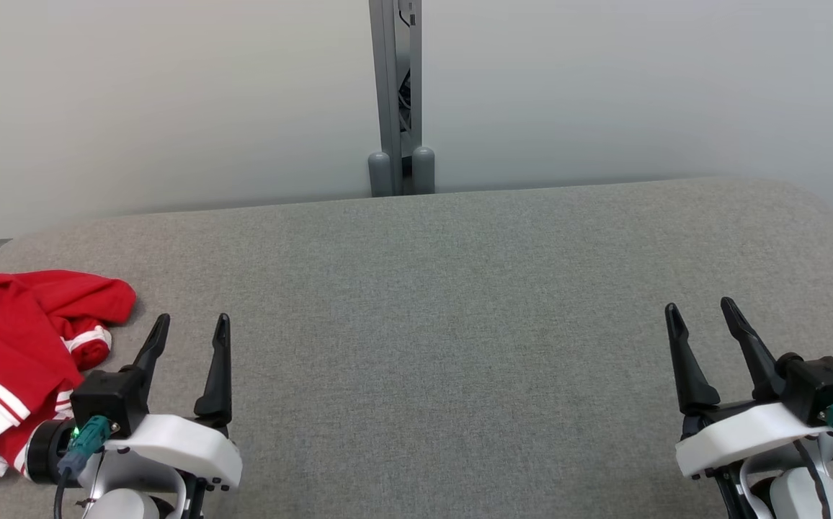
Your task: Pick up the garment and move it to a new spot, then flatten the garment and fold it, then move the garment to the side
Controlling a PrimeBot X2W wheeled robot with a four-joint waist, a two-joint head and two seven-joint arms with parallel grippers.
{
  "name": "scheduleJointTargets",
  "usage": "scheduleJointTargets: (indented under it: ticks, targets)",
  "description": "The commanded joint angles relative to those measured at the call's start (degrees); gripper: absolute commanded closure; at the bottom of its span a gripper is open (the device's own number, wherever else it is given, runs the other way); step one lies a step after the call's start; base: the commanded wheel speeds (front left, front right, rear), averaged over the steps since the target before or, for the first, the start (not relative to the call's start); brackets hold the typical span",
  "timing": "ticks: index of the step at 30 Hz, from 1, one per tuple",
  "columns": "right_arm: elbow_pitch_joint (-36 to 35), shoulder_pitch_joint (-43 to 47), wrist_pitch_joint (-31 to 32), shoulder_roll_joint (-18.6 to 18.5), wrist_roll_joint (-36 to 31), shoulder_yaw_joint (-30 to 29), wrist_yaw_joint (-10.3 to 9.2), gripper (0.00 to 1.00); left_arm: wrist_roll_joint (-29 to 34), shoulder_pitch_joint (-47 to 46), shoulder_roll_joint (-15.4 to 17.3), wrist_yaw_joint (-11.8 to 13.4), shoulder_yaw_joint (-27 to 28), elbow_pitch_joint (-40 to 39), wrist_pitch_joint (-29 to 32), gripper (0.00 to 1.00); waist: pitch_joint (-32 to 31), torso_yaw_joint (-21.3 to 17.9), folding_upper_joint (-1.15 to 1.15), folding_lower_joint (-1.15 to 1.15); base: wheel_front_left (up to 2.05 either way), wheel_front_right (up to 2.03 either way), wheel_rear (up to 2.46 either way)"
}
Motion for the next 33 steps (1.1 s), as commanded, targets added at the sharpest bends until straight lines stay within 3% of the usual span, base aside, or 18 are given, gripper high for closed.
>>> scheduleJointTargets:
  ticks: [1, 18, 33]
  targets:
    - [-0.6, 0.3, -0.5, 0.0, -1.0, -0.2, 0.11, 0.0, 1.2, 0.9, 0.6, 0.3, 0.0, -0.7, -0.1, 0.0, -0.1, 0.0, 0.0, 0.0, 0.0, 0.0, 0.0]
    - [-1.1, 2.3, -2.0, 0.5, -4.8, 0.5, 0.11, 0.0, 2.9, 3.3, 2.2, -0.2, 1.1, -3.1, 0.5, 0.0, -0.5, -0.1, 0.0, 0.0, 0.0, 0.0, 0.0]
    - [-0.1, 1.9, -1.9, 0.6, -3.7, -0.5, 0.11, 0.0, 0.8, 2.9, 2.2, 0.3, 1.2, -1.8, 1.3, 0.0, -0.5, -0.1, 0.0, 0.0, 0.0, 0.0, 0.0]
